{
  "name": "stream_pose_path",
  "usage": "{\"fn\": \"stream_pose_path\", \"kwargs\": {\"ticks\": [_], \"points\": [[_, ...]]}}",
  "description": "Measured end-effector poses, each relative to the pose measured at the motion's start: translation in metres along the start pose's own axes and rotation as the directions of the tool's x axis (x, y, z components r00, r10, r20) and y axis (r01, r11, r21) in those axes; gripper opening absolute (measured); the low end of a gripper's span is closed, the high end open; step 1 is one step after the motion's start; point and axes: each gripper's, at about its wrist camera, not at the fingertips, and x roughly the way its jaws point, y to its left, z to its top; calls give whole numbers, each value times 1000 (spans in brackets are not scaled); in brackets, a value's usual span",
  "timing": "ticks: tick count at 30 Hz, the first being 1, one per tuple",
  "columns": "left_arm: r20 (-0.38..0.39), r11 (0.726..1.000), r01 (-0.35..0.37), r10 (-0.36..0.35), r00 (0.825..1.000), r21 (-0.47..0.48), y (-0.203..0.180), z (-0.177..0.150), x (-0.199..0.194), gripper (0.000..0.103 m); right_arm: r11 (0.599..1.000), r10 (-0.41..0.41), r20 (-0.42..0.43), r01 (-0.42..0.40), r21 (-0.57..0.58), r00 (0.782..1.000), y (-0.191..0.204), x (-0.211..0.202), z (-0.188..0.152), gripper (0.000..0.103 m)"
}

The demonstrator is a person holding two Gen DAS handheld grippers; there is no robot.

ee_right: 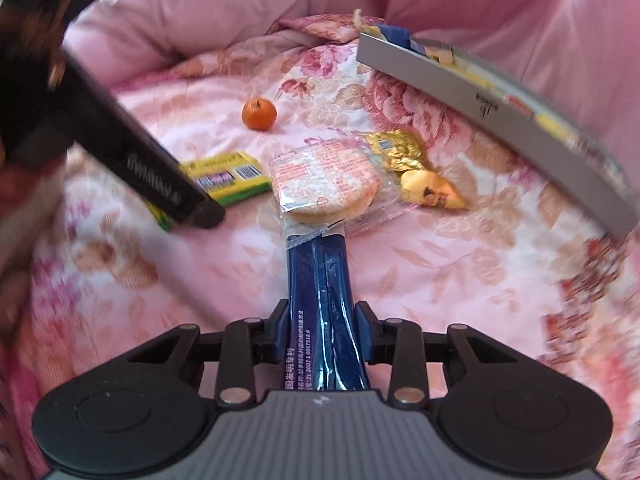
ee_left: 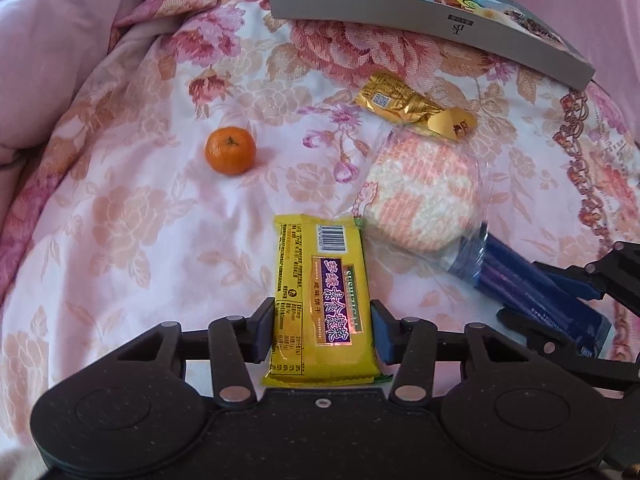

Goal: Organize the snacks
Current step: 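Lift the yellow bar and blue stick packet with both grippers toward the tray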

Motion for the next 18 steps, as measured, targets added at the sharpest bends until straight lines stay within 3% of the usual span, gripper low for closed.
{"fn": "stream_pose_path", "kwargs": {"ticks": [6,11,18], "points": [[-19,1000,2,-2,1000,-21,-14,-12,-11,50,961,-208,-37,197,-192,977,16,-12,-17,36],[2,1000,-22,22,1000,3,-31,-21,-23,49,945,-258,-46,243,-218,965,13,-11,-23,35],[-2,986,-72,73,997,151,-55,-38,-27,50,863,-369,1,344,-370,929,31,-13,-34,35]]}}
